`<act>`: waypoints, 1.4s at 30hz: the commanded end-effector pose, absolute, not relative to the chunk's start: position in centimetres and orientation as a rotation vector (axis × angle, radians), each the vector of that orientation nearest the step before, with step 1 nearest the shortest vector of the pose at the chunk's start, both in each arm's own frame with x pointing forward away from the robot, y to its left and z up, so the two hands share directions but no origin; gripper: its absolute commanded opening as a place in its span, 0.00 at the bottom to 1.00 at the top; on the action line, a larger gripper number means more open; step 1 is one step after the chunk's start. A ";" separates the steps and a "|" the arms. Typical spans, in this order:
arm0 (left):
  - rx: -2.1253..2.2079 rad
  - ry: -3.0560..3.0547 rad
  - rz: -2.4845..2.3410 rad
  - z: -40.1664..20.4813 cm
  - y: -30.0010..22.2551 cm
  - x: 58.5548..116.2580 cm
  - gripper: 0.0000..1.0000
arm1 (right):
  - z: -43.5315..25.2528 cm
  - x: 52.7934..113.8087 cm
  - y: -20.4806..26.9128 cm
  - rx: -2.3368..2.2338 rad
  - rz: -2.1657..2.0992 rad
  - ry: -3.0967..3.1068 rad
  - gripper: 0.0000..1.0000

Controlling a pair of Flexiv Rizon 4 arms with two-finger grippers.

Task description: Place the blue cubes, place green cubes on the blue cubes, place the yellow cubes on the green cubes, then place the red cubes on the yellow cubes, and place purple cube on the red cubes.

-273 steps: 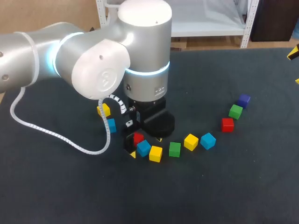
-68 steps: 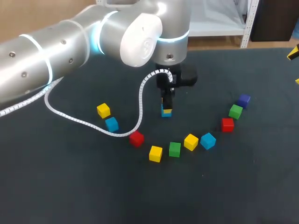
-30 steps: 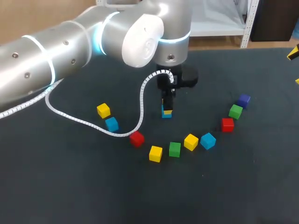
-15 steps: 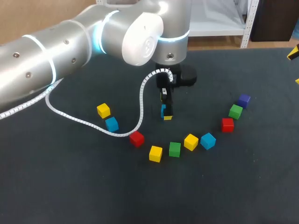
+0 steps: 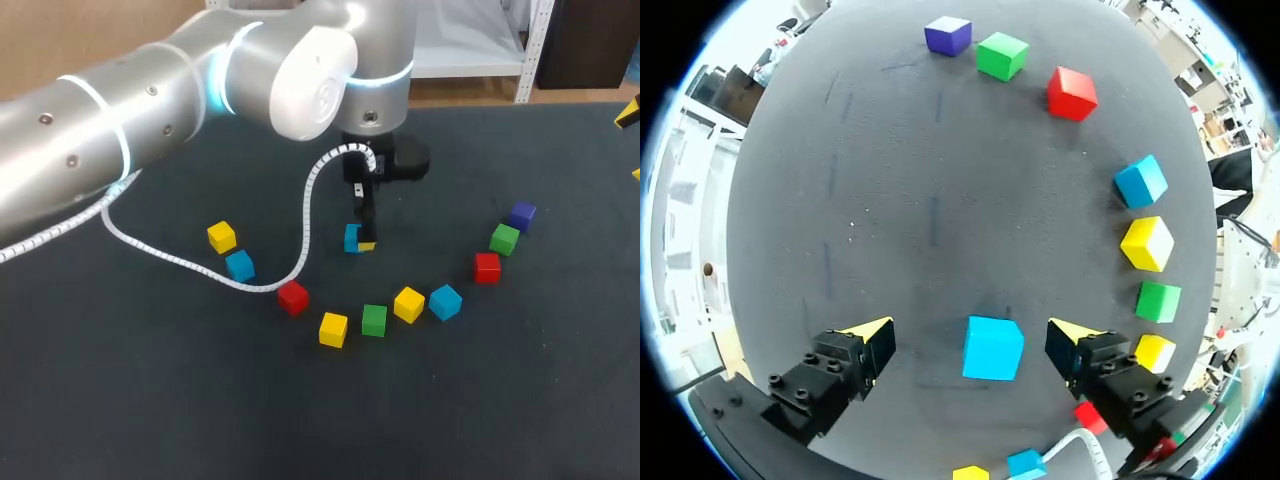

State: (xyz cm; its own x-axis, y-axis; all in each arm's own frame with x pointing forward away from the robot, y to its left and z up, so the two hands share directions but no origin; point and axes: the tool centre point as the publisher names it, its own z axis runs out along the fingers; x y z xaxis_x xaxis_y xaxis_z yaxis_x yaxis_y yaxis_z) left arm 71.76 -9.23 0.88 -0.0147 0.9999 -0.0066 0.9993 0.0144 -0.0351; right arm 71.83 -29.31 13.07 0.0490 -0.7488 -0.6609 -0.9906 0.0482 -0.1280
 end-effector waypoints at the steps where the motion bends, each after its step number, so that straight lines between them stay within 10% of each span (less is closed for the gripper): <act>1: -2.190 -2.209 0.049 0.7 -9.6 72.4 1.00 | 13.0 71.8 -29.3 -1.750 0.536 1.749 1.00; 42: -2.223 -2.221 0.055 2.6 -9.3 72.8 1.00 | 13.0 71.8 -29.3 -1.750 0.536 1.749 1.00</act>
State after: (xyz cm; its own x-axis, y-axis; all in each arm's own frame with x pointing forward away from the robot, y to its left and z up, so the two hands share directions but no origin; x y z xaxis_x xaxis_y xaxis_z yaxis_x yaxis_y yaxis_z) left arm 73.37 -10.06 1.43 -0.0034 0.9999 -0.0168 0.9995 0.0028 -0.0318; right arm 71.83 -29.31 13.07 0.0490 -0.7488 -0.6609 -0.9906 0.0482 -0.1280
